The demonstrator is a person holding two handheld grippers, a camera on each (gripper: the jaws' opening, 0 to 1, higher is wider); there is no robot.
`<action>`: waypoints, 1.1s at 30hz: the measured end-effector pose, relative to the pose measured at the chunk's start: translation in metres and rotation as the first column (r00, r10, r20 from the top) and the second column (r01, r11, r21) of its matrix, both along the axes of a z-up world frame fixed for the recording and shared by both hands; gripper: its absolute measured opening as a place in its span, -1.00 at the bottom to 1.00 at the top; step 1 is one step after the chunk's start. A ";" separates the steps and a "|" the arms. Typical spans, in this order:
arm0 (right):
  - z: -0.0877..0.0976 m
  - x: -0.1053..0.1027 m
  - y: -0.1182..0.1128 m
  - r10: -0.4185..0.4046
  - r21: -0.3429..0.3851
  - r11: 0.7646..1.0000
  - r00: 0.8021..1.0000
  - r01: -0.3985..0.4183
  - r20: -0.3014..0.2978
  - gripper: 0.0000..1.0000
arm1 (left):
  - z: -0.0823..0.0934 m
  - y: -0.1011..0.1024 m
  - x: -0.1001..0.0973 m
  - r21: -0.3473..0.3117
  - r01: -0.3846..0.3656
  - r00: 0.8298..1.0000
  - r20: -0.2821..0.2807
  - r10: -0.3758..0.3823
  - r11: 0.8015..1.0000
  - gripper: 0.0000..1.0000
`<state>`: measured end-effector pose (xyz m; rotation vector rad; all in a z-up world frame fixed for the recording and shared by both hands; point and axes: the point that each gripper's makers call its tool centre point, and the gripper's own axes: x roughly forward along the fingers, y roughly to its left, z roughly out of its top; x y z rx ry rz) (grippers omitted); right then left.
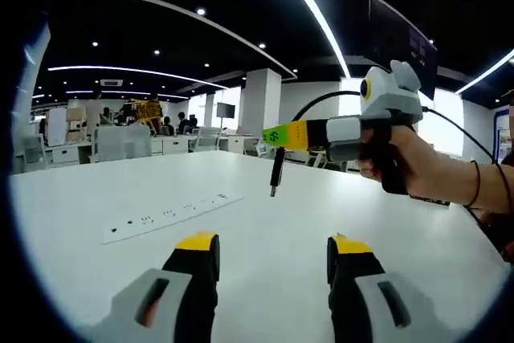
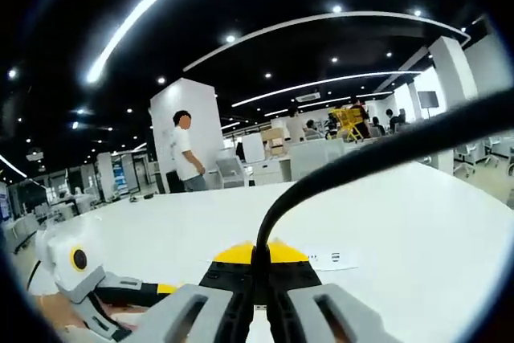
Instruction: Find the data cable on the table. Grasp the USB connector end of the cable and insert it into the USB port on the table
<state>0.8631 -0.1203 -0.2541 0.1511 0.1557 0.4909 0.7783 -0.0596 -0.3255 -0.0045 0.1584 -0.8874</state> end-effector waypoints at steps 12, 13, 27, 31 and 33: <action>-0.018 0.050 -0.010 -0.063 -0.095 0.994 0.998 0.060 -0.031 -0.90 | -0.003 -0.007 0.028 -0.047 -0.007 1.000 0.018 0.008 0.999 0.09; -0.020 0.053 -0.011 -0.068 -0.106 0.992 0.997 0.064 -0.031 -0.90 | -0.003 -0.006 0.030 -0.054 -0.011 1.000 0.017 0.012 0.998 0.08; -0.040 0.117 -0.033 -0.187 -0.110 0.977 0.981 0.182 -0.040 -0.90 | 0.001 -0.011 0.042 -0.113 0.014 0.999 0.047 -0.009 0.993 0.17; -0.047 0.120 -0.031 -0.208 -0.125 0.971 0.977 0.202 -0.037 -0.90 | -0.010 -0.022 0.036 -0.034 0.060 0.997 0.050 -0.058 0.998 0.28; -0.046 0.124 -0.030 -0.212 -0.140 0.968 0.977 0.206 -0.029 -0.90 | -0.014 -0.026 0.033 -0.012 0.072 0.996 0.052 -0.072 0.997 0.29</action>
